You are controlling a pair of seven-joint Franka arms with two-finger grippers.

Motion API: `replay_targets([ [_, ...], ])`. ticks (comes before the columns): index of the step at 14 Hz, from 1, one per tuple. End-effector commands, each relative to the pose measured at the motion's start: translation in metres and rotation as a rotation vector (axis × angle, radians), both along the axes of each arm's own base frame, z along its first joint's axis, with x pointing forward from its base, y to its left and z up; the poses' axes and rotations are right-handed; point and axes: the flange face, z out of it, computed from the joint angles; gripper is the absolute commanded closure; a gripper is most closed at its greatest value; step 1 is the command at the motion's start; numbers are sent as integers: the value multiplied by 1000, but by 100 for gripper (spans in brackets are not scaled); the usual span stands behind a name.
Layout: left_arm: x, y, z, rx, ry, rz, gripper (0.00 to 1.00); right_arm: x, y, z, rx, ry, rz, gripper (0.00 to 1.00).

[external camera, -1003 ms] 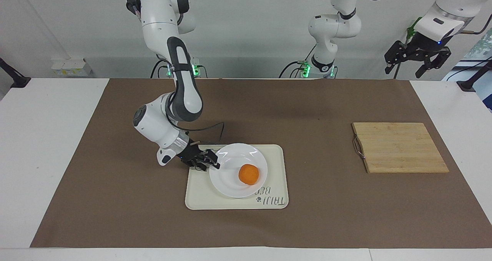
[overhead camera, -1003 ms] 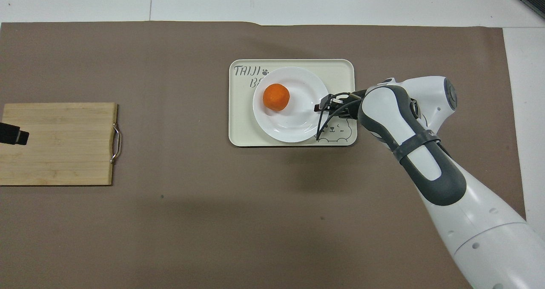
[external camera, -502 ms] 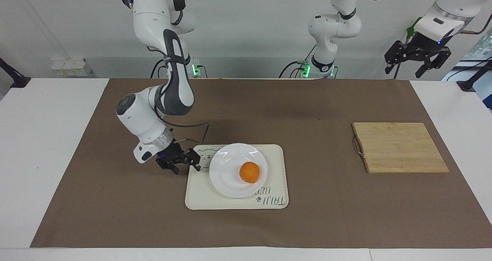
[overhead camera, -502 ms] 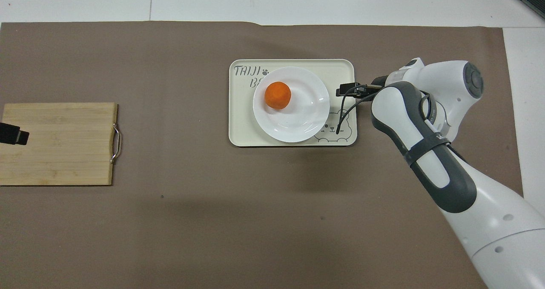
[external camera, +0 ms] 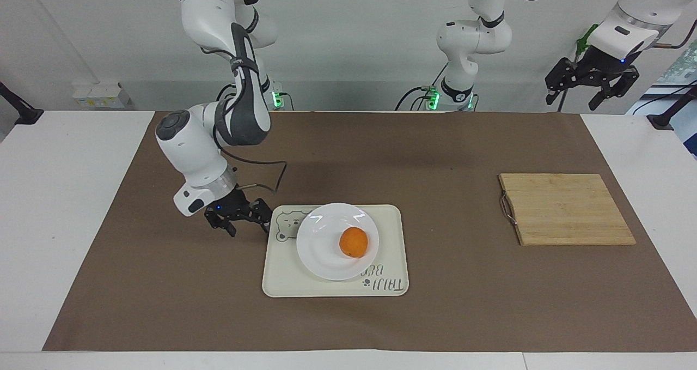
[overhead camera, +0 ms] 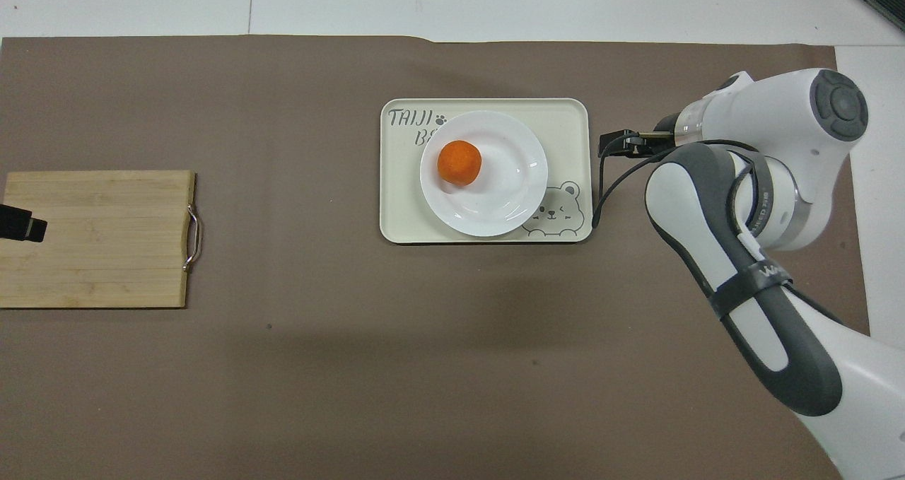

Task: Place orange and plate with both arms
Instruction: 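Release the plate and lift the right gripper away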

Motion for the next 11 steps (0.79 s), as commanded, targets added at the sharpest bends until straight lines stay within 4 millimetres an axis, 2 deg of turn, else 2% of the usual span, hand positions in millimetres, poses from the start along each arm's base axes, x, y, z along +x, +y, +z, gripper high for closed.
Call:
replay_targets([
  [1, -9, -17, 2, 4, 5, 4, 0, -24, -6, 36, -33, 51, -46, 0],
  [3, -8, -22, 0, 6, 7, 18, 0, -39, -19, 59, -28, 86, -54, 0],
  [5, -6, -24, 0, 7, -2, 73, 0, -58, -36, 91, -57, 93, -49, 0],
  [6, 0, -27, -6, 11, 4, 89, 0, -67, -45, 107, -74, 91, -48, 0],
  [7, 10, -38, -15, 12, -11, 77, 0, -75, -48, 120, -80, 86, -44, 0],
  [11, 15, -39, -16, 22, -24, 59, 0, -86, -81, 144, -91, 66, -83, 0],
])
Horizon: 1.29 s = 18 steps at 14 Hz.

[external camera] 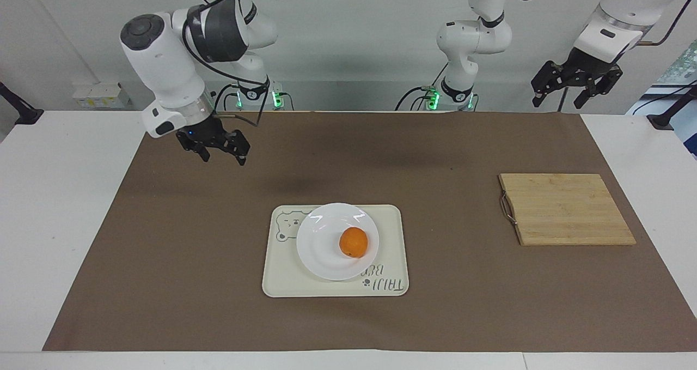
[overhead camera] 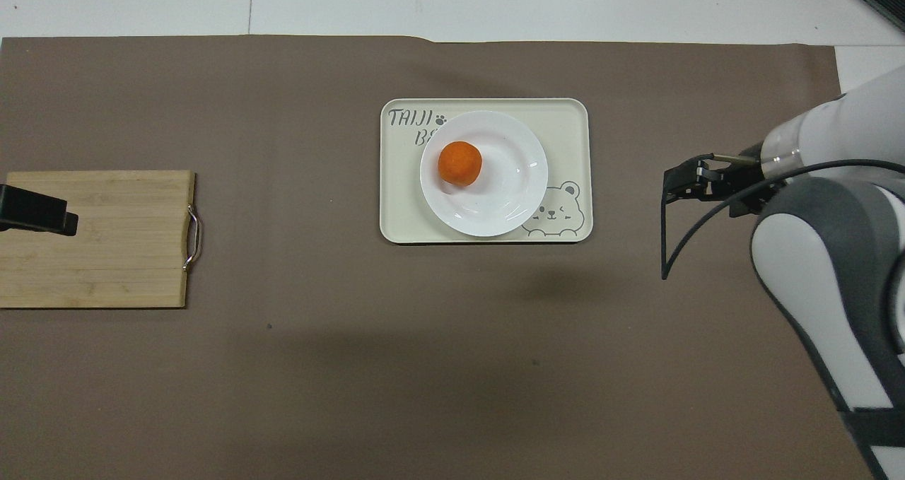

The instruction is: Place orange and plate with both arms

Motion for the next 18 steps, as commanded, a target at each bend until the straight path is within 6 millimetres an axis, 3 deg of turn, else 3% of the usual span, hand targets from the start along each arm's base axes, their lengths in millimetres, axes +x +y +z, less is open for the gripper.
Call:
replay_targets([
  [1, 0, -1, 2, 17, -21, -14, 0, -8, -24, 15, -22, 8, -27, 0],
  [4, -6, 11, 2, 15, 0, -117, 0, -12, -49, 40, -32, 9, -7, 0],
  [7, -15, 17, 1, 14, 50, -109, 0, -20, -65, 61, -37, 22, 2, 0],
  [10, -16, 20, 0, 15, 51, -109, 0, -33, -70, 83, -47, 37, -9, 0],
  [12, -16, 18, -1, 16, 53, -112, 0, -47, -58, 99, -68, 28, 12, 0],
  [16, -18, 18, -2, 15, 48, -113, 0, -53, -64, 104, -58, 11, 12, 0],
  [18, -18, 18, -2, 15, 47, -113, 0, -51, -58, 96, -56, 17, 22, 0],
])
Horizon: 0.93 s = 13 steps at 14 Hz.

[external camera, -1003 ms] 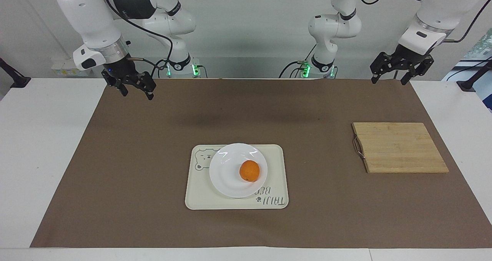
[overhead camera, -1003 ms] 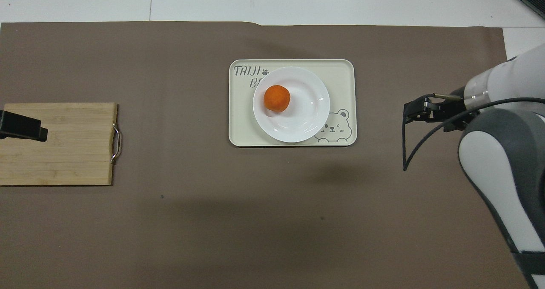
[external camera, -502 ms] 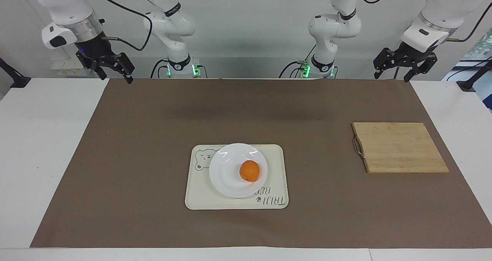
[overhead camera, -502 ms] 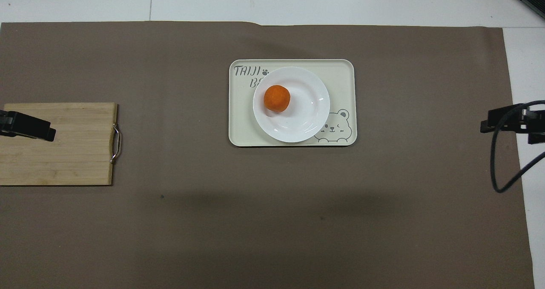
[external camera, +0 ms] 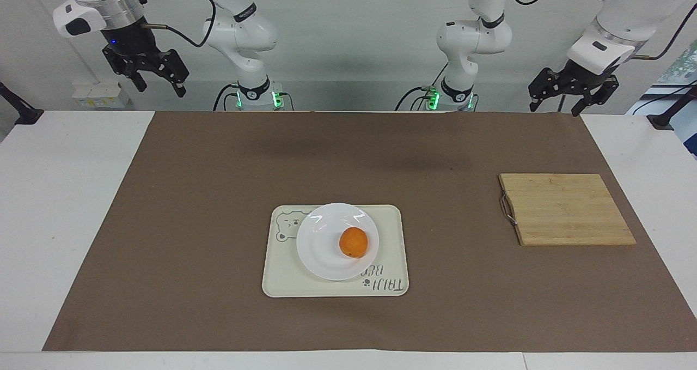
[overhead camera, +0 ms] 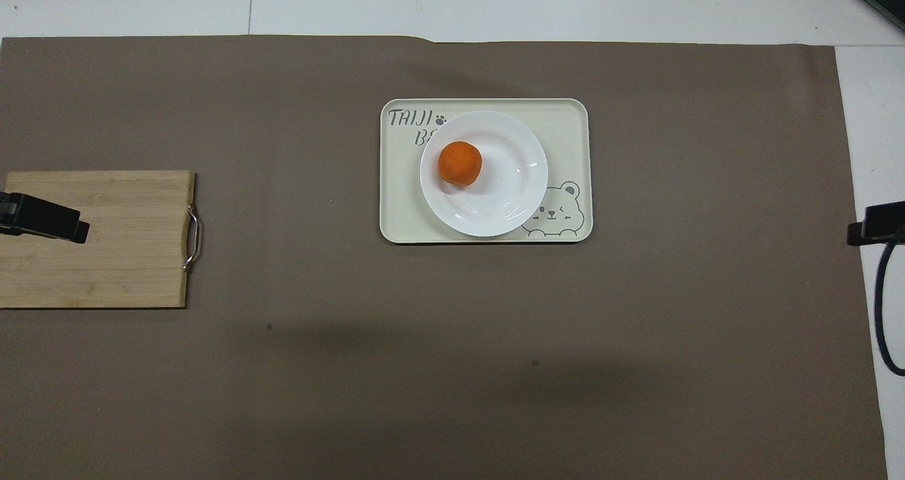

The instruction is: Place orange and plate with both arms

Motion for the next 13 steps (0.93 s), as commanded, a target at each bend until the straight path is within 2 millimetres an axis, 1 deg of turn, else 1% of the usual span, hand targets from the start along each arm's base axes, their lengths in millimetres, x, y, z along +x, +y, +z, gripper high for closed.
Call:
replay_targets([
  [1, -9, 2, 1, 15, -1, -13, 0, 0, 1, -7, -17, 3, 18, 0],
  [4, -9, 2, 1, 15, -4, -12, 0, -1, 2, -8, -16, 7, 21, 0],
  [6, -9, 2, 1, 15, -4, -12, 0, -1, 7, -9, -16, 20, 32, 0],
  [13, -8, -3, 2, 13, -8, -21, 0, 0, 6, -12, -19, 14, 49, 0],
])
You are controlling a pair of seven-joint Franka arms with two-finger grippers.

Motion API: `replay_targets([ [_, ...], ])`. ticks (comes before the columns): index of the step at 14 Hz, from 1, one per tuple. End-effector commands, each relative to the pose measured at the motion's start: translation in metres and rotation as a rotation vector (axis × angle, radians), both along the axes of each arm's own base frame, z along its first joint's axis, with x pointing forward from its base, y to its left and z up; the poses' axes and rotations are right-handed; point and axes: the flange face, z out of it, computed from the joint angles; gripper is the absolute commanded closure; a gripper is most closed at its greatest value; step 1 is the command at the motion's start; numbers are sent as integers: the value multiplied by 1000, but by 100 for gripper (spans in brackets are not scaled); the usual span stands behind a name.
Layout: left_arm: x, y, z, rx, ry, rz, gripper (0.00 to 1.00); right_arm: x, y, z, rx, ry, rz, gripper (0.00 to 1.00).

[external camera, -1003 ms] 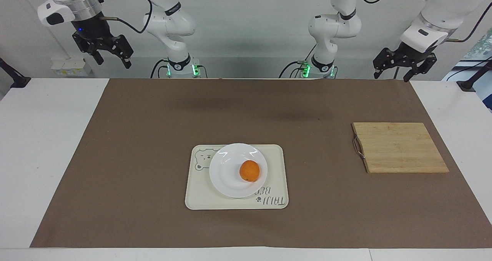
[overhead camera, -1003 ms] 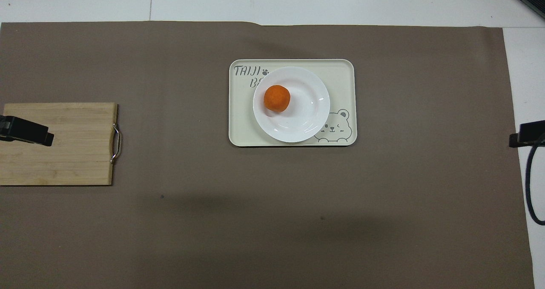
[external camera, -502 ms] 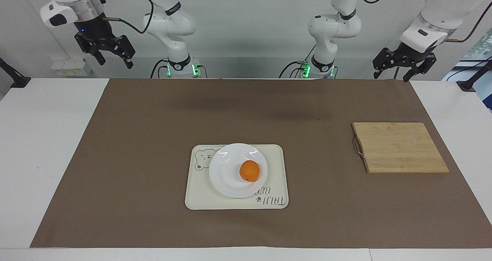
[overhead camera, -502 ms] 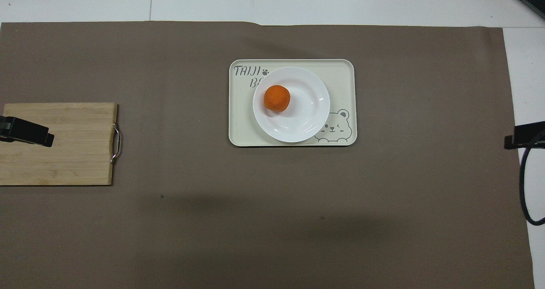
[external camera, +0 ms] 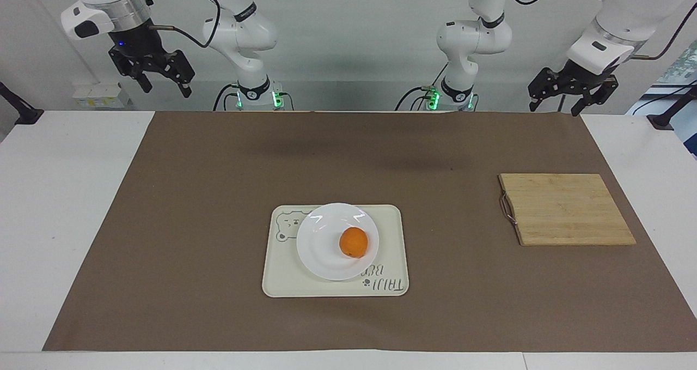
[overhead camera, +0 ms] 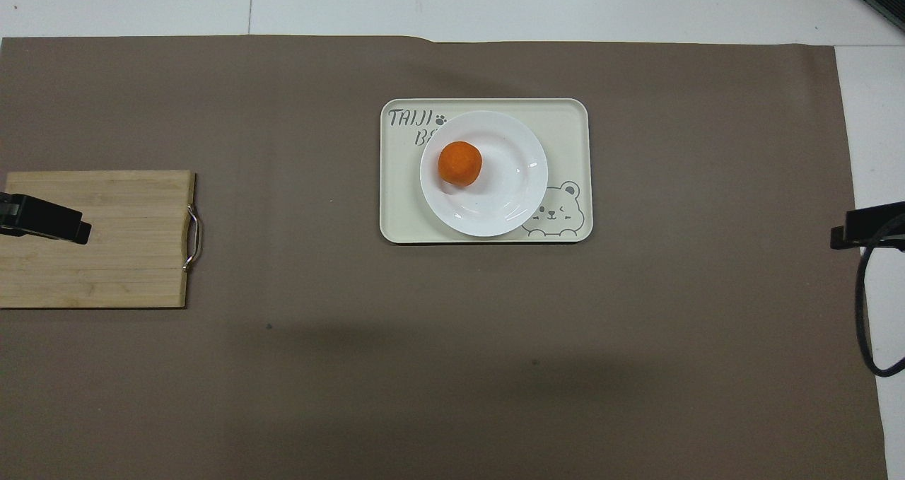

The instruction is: Place orange and plate with both arms

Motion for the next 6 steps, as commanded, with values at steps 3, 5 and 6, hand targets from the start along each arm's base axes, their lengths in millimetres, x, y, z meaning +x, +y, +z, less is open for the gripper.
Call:
replay_targets([
  [3, -6, 0, 2, 14, -11, -16, 0, -2, -4, -2, -20, 0, 17, 0],
  [5, -6, 0, 2, 14, -8, -16, 0, -2, -1, -3, -20, -3, -2, 0],
  [6, -6, 0, 2, 15, -8, -18, 0, -2, 2, -3, -21, -4, -9, 0],
])
